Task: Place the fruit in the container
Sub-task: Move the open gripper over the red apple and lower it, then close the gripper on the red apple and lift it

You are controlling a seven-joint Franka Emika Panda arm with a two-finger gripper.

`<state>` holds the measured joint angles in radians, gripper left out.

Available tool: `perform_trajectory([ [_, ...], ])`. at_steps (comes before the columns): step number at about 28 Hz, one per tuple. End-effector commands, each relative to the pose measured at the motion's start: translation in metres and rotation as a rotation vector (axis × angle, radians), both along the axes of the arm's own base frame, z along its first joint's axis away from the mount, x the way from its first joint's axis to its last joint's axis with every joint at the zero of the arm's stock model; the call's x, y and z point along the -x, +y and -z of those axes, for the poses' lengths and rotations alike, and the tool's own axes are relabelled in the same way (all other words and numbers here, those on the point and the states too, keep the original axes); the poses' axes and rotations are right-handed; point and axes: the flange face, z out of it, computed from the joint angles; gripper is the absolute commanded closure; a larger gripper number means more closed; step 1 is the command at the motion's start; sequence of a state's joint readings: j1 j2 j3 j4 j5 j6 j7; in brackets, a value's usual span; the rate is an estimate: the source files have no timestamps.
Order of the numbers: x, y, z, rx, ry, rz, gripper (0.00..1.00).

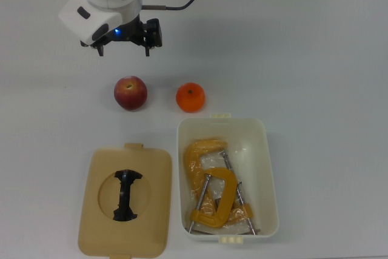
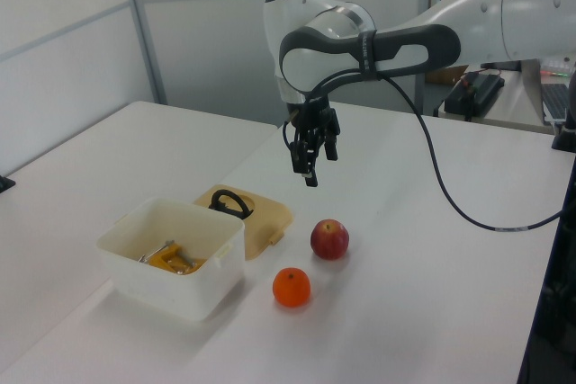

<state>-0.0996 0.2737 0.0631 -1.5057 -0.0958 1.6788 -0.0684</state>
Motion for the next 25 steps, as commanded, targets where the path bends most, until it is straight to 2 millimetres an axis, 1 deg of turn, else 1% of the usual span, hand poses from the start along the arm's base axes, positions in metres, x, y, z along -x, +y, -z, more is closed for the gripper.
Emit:
perform_trajectory([
  [1,0.020,0.005,0.003,-0.005,-0.063,0.006,0.00],
  [6,0.035,0.010,0.012,-0.004,-0.130,-0.007,0.00],
  [7,0.040,0.011,0.017,-0.004,-0.131,-0.012,0.00],
  [12,0.043,0.012,0.030,-0.006,-0.116,-0.022,0.00],
  [17,0.035,0.010,0.063,-0.011,-0.108,-0.023,0.00],
  [18,0.032,0.010,0.076,-0.012,-0.094,-0.024,0.00],
  [22,0.023,0.009,0.094,-0.012,-0.105,-0.028,0.00],
  [24,0.019,0.009,0.109,-0.011,-0.103,-0.030,0.00],
  [25,0.018,0.009,0.113,-0.009,-0.102,-0.031,0.00],
])
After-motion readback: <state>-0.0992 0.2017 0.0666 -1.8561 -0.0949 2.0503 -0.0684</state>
